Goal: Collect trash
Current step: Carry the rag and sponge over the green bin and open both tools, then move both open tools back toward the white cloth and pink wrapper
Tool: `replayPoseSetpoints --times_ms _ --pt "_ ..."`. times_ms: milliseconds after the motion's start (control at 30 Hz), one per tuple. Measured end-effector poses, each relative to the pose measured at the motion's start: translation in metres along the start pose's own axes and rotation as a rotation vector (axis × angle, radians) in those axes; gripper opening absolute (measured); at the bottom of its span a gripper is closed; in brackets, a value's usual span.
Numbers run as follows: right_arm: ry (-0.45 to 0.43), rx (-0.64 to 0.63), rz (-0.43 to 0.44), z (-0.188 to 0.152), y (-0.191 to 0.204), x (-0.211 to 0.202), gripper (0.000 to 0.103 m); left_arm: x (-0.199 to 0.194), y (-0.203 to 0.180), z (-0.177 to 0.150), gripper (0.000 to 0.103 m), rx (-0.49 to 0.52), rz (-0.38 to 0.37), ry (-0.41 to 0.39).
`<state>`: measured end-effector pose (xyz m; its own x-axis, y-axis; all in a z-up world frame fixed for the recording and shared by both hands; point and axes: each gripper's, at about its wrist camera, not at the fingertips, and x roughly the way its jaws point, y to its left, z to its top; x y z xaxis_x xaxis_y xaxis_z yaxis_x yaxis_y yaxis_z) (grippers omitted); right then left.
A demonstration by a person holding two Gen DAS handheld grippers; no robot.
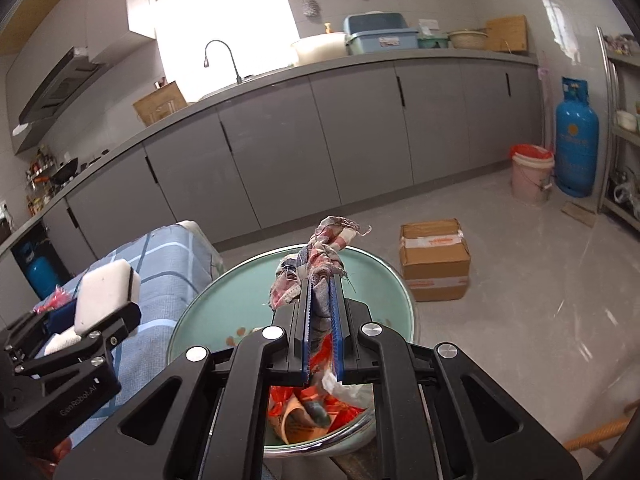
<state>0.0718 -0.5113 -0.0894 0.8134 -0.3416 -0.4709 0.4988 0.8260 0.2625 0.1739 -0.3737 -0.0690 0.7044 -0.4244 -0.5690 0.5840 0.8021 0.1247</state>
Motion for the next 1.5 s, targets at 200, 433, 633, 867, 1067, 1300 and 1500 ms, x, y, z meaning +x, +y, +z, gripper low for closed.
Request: replayPoseSetpoints --times_ms 200,433,633,867,1067,1300,1500 --pt "0.010 0.013 -0.024 -0.001 -0.008 0.008 0.010 0.020 -0.012 0.003 0.060 0.005 -0.034 0.024" --pt "0.017 0.034 -0.042 -0.002 -0.014 0.014 0.028 0.032 -0.022 0.002 0.071 0.041 -0.070 0.055" --pt "0.004 0.057 -0.051 -0.002 -0.017 0.011 0.043 0.027 -0.003 0.002 0.091 -0.024 -0.004 0.032" --pt "-0.014 0.051 -0.059 -0.003 -0.015 0.007 0.051 0.021 0.027 -0.003 0.098 -0.101 0.056 0.032" --pt "-0.021 0.037 -0.065 -0.003 -0.010 0.005 0.053 0.013 0.043 -0.010 0.098 -0.139 0.090 0.038" --pt "-0.031 0.007 -0.057 -0.004 0.005 0.001 0.053 -0.001 0.064 -0.023 0.098 -0.183 0.113 0.061" --pt "-0.037 -0.023 -0.036 -0.007 0.022 -0.004 0.061 -0.018 0.089 -0.035 0.098 -0.234 0.163 0.078"
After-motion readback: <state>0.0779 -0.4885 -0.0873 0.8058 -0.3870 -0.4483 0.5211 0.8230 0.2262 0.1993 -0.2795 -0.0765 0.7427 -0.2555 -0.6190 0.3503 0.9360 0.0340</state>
